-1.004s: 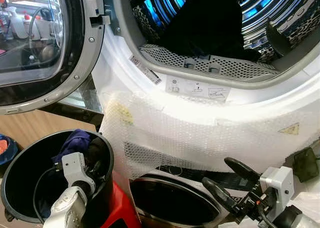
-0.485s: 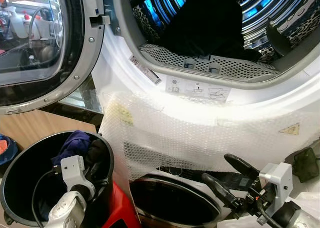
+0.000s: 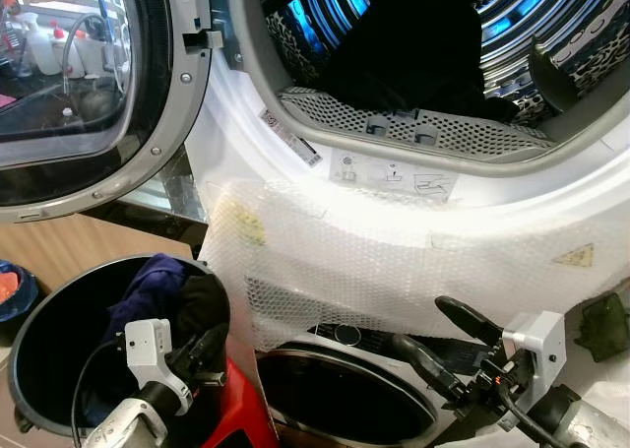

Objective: Clothes washing

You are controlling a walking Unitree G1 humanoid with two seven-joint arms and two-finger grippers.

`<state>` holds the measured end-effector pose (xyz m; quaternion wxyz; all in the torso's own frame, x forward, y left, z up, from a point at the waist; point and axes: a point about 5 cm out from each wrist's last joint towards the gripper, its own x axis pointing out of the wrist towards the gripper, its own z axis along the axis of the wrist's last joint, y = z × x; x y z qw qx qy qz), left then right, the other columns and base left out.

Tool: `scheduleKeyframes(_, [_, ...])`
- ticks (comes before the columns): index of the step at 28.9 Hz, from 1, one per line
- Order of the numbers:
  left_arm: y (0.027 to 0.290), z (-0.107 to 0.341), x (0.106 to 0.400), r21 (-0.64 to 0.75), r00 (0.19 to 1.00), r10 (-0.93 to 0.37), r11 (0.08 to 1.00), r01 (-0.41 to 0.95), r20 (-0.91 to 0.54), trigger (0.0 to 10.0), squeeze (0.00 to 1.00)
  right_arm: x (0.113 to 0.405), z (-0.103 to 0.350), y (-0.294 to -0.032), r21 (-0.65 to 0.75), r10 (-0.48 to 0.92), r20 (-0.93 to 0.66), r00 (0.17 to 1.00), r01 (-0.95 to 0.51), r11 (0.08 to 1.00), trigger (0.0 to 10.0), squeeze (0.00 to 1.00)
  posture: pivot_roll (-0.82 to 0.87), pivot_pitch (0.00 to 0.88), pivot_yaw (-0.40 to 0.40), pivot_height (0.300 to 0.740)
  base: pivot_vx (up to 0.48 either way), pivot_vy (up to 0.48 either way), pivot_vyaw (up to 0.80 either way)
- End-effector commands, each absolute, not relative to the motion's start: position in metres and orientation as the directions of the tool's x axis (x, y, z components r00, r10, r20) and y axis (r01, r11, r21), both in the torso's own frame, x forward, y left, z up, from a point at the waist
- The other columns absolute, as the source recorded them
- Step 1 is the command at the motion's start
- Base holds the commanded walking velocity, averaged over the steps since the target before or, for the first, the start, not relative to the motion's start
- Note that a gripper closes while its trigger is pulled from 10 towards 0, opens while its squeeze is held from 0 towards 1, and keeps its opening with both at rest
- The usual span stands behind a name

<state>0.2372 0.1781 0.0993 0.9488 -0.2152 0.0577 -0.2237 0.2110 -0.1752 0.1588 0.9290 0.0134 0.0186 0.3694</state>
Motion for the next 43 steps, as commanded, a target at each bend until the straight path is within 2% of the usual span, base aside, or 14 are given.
scheduleKeyframes(1, [0.152,0.115,0.231,-0.450,0.794,-0.602,0.690,0.568,0.079,10.0,0.00,0.212,0.157,-0.177,0.033,0.686,-0.033,0.727,-0.685,0.727,10.0,0.00,-0.04,0.078,-0.079,0.740,0.000,0.000,0.00])
scheduleKeyframes(4, [0.144,0.133,0.222,-0.452,0.707,-0.690,0.587,0.671,0.155,10.0,0.00,0.213,0.157,-0.176,0.032,0.690,-0.031,0.723,-0.689,0.724,10.0,0.00,-0.03,0.063,-0.083,0.740,0.000,0.000,0.00])
scheduleKeyframes(9, [0.137,0.150,0.214,-0.415,0.615,-0.759,0.500,0.760,0.212,10.0,0.00,0.216,0.157,-0.175,0.030,0.697,-0.027,0.717,-0.696,0.717,10.0,0.00,-0.03,0.048,-0.085,0.740,0.000,0.000,0.00])
scheduleKeyframes(11, [0.132,0.166,0.207,-0.386,0.516,-0.814,0.401,0.831,0.265,10.0,0.00,0.218,0.156,-0.175,0.027,0.700,-0.025,0.714,-0.700,0.714,10.0,0.00,-0.03,0.037,-0.083,0.740,0.000,0.000,0.00])
scheduleKeyframes(15, [0.130,0.177,0.205,-0.368,0.464,-0.833,0.347,0.862,0.301,10.0,0.00,0.219,0.156,-0.175,0.024,0.701,-0.024,0.712,-0.701,0.713,10.0,0.00,-0.03,0.030,-0.084,0.740,0.000,0.000,0.00])
scheduleKeyframes(16, [0.128,0.190,0.204,-0.344,0.416,-0.844,0.300,0.890,0.339,10.0,0.00,0.219,0.156,-0.176,0.022,0.701,-0.024,0.712,-0.701,0.713,10.0,0.00,-0.04,0.023,-0.081,0.740,0.000,0.000,0.00])
scheduleKeyframes(26, [0.128,0.233,0.209,-0.242,0.298,-0.829,0.202,0.949,0.474,10.0,0.00,0.221,0.149,-0.186,0.023,0.680,-0.040,0.732,-0.680,0.733,10.0,0.00,-0.05,0.000,-0.066,0.740,0.000,0.000,0.00])
scheduleKeyframes(33, [0.132,0.261,0.220,-0.133,0.256,-0.829,0.218,0.967,0.498,10.0,0.00,0.221,0.143,-0.190,0.030,0.665,-0.052,0.745,-0.665,0.746,10.0,0.00,-0.05,0.000,-0.055,0.740,0.000,0.000,0.00])
scheduleKeyframes(37, [0.133,0.269,0.231,-0.102,0.286,-0.822,0.272,0.957,0.493,10.0,0.00,0.221,0.139,-0.190,0.038,0.659,-0.054,0.750,-0.658,0.752,10.0,0.00,-0.05,0.000,-0.044,0.740,0.000,0.000,0.00])
scheduleKeyframes(40, [0.135,0.276,0.246,-0.088,0.363,-0.789,0.370,0.925,0.496,10.0,0.00,0.220,0.135,-0.197,0.052,0.627,-0.052,0.777,-0.625,0.779,10.0,0.00,-0.06,0.000,-0.034,0.740,0.000,0.000,0.00])
scheduleKeyframes(43, [0.134,0.277,0.250,-0.077,0.383,-0.787,0.398,0.914,0.483,10.0,0.00,0.219,0.133,-0.205,0.065,0.599,-0.050,0.799,-0.596,0.800,10.0,0.00,-0.06,0.000,-0.030,0.740,0.000,0.000,0.00])
